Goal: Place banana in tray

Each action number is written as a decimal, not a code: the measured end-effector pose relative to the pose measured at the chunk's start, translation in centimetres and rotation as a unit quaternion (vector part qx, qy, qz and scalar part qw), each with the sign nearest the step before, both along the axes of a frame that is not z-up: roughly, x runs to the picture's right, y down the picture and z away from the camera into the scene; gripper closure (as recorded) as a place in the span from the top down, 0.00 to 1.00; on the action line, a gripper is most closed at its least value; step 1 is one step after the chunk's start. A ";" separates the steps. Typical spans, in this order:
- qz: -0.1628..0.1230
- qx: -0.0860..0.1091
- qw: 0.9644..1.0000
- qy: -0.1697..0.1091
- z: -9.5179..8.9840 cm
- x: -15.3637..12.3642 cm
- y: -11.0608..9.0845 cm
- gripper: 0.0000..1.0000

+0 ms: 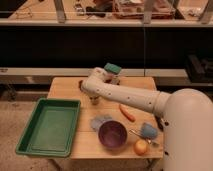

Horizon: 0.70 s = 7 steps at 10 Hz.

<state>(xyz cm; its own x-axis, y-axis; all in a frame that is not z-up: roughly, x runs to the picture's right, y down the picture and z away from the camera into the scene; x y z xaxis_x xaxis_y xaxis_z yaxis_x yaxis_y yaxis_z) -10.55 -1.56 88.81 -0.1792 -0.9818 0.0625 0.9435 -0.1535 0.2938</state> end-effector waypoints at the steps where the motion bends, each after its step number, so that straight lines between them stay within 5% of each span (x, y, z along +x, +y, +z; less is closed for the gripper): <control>1: 0.011 0.005 1.000 0.010 0.0 1.0 -0.9 0.00; 4: 0.059 0.022 0.998 0.016 -1.4 4.8 -4.2 0.00; 7: 0.095 0.043 0.994 -0.019 -5.7 5.9 -7.4 0.00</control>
<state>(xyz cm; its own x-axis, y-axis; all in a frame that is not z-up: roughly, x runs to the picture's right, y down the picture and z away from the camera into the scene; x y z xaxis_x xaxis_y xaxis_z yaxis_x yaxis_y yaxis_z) -4.64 -8.91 83.10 0.0089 -0.9996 -0.0262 0.9465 -0.0001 0.3226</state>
